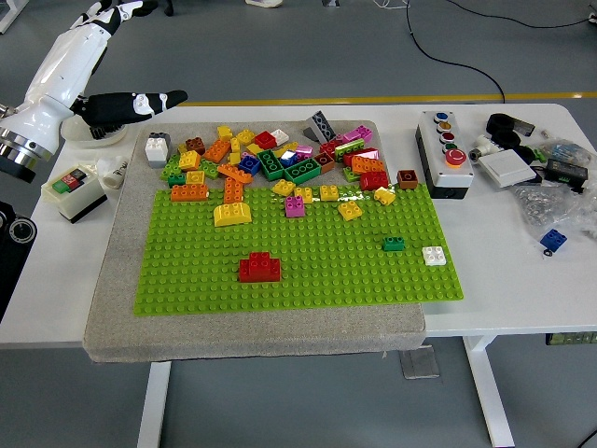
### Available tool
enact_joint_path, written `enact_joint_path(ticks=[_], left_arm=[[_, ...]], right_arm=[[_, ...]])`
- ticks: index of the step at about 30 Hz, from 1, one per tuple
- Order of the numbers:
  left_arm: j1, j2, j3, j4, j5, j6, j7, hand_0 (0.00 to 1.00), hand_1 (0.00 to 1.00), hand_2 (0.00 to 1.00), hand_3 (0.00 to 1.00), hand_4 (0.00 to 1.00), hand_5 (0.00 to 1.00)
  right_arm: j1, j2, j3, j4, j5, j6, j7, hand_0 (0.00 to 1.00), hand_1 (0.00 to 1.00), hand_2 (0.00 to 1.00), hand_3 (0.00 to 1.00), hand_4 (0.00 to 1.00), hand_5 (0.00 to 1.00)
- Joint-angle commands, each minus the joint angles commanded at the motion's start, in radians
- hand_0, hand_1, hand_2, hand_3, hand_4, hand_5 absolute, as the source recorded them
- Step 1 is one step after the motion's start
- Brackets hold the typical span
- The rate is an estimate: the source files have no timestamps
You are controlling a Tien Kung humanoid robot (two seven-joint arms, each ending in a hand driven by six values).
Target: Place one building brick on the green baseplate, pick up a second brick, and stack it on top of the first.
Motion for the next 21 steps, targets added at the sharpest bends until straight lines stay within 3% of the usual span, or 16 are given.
enact_joint_path(ticks=[21], left_arm=[[-0.002,-0.005,0.005,0.012,0.003,-0.004,0.002,0.998,0.895,0.886,0.908,0.998,0.572]], right_arm=[[-0.003,-0.001,0.004,0.000,-0.004,0.002,-0.001,0.743,0.658,0.725,0.612,0.838,0.383]])
